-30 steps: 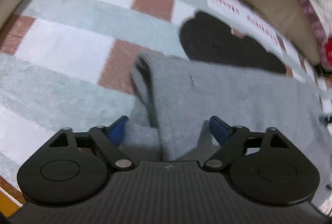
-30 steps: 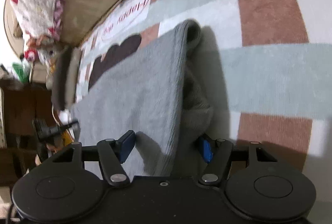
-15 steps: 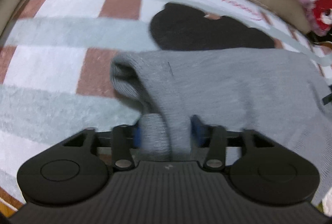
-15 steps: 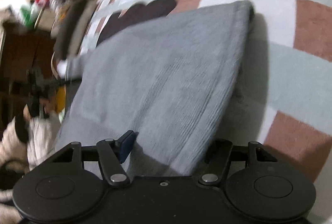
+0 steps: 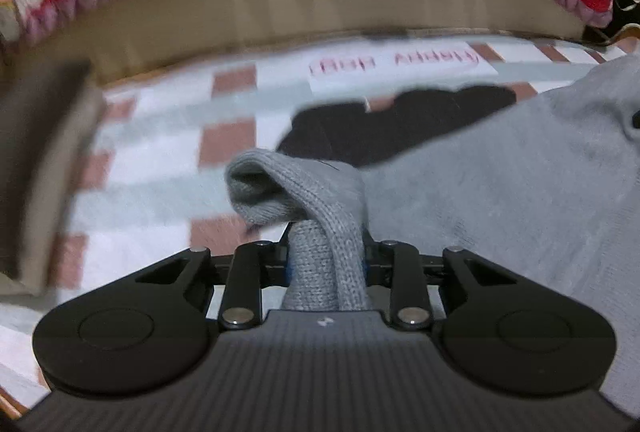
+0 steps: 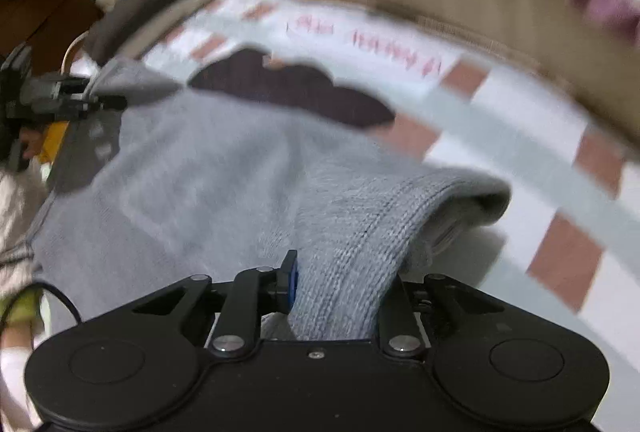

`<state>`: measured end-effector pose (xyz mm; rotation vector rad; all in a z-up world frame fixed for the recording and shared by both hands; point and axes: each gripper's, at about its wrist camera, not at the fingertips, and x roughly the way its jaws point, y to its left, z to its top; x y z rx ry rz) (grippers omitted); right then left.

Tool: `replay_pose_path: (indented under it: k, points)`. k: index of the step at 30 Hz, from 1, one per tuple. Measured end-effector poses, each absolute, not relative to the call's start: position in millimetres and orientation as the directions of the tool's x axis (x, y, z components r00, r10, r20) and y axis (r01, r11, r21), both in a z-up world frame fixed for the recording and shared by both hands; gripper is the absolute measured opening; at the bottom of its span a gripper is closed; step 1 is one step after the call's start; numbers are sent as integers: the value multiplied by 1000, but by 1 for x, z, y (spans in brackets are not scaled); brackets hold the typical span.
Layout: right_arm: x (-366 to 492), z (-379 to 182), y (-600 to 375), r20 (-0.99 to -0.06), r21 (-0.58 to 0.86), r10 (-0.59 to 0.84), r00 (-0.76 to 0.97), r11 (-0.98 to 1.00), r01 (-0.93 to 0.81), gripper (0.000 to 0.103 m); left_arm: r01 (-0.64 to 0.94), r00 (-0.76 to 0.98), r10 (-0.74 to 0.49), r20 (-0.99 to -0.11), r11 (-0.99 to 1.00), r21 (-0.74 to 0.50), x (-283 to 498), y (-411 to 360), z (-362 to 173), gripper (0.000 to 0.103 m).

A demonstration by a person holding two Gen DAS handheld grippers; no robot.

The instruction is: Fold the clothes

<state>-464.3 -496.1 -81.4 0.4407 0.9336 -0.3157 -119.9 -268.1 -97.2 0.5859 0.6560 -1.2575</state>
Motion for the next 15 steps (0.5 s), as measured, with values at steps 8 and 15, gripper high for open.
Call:
replay_pose_path:
  k: [8, 15]
  points:
    - [-438, -30, -452, -717, -25, -356, 599, 872, 488, 19, 933, 348, -770, -536, 339, 118, -125, -259, -43, 19]
    - [-408, -24, -515, -589, 35, -513, 624, 756, 654, 23, 876, 455, -761, -463, 475, 80, -67, -307, -7, 8]
